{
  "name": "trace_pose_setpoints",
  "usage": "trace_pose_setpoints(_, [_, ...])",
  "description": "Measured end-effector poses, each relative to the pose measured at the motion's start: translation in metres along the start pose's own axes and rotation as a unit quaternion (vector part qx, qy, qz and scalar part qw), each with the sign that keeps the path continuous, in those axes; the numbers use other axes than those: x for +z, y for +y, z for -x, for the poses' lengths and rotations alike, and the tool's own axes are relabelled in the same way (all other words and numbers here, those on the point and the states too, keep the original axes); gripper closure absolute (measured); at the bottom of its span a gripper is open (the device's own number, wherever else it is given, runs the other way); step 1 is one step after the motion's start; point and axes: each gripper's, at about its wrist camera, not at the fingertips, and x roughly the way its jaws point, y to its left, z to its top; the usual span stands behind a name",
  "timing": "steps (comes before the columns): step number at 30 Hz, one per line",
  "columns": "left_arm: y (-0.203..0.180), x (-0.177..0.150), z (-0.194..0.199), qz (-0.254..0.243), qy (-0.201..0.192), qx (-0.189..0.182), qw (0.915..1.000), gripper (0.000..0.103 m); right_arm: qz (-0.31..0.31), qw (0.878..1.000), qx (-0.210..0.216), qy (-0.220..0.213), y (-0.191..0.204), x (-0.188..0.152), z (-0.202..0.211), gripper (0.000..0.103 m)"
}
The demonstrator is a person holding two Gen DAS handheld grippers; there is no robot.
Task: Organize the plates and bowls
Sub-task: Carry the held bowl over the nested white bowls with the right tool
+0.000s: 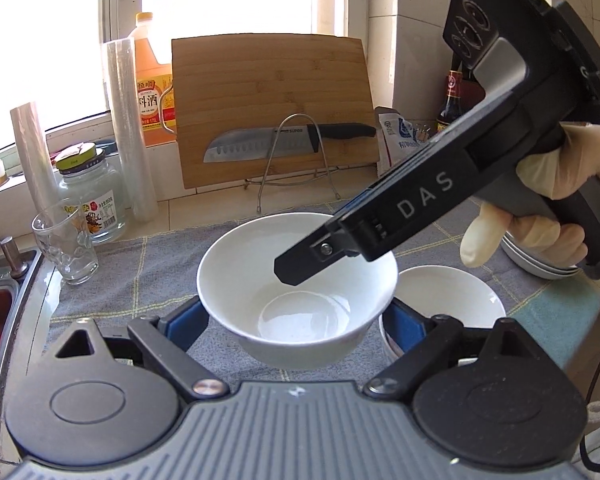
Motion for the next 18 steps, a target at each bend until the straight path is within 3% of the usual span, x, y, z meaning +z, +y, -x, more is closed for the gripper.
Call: trace_pose_setpoints(18, [-0.046,0.009,-0.002,-0.034,0.007,-0.046,0.9983,0.010,-0.045,0.999,-0.023,-0.021,-0.027,-0.045,0.052,0.041])
